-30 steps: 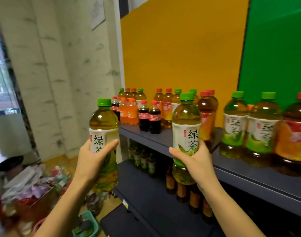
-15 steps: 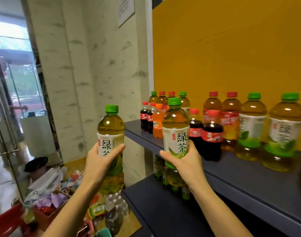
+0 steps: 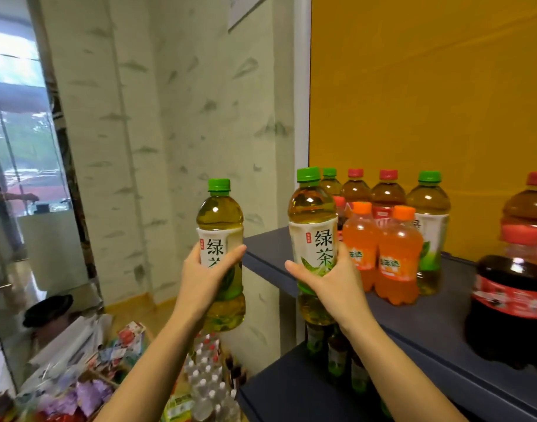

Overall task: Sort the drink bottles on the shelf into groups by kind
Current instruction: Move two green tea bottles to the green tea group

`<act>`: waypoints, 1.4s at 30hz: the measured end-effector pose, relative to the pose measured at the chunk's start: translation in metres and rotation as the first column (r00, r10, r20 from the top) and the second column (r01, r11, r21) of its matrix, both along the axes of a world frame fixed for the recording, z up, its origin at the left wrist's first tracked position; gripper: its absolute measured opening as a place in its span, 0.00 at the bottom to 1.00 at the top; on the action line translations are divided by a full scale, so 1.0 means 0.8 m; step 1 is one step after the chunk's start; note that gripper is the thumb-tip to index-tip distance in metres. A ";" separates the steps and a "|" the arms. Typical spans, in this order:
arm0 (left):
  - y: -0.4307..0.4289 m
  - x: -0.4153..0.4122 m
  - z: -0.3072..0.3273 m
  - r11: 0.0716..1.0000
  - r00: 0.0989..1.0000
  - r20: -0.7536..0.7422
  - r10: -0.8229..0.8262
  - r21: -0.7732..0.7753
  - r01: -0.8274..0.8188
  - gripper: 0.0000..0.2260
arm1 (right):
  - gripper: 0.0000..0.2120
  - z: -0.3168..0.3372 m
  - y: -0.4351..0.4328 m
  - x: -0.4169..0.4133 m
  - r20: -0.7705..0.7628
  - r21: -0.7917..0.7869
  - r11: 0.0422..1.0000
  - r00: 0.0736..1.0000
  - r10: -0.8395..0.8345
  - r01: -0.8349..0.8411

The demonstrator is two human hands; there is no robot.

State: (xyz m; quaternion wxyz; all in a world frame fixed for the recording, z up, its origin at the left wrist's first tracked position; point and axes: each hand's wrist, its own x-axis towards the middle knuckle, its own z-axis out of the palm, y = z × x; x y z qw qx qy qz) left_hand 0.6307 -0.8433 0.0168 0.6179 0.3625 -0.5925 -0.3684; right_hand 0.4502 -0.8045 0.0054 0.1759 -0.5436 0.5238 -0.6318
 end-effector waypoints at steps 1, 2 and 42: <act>-0.020 0.004 0.000 1.000 1.000 0.005 -0.008 -0.004 0.008 0.13 | 0.36 0.000 -0.014 0.006 -0.005 -0.006 1.000 1.000 -0.007 0.007; -0.038 0.007 0.001 1.000 1.000 0.016 -0.012 -0.005 0.012 0.16 | 0.36 0.000 -0.027 0.012 -0.008 -0.004 1.000 1.000 -0.013 0.012; -0.437 -0.156 0.002 0.821 0.804 0.172 -0.569 0.174 0.543 0.32 | 0.33 -0.014 -0.318 0.054 0.024 0.080 0.804 0.805 -0.593 0.589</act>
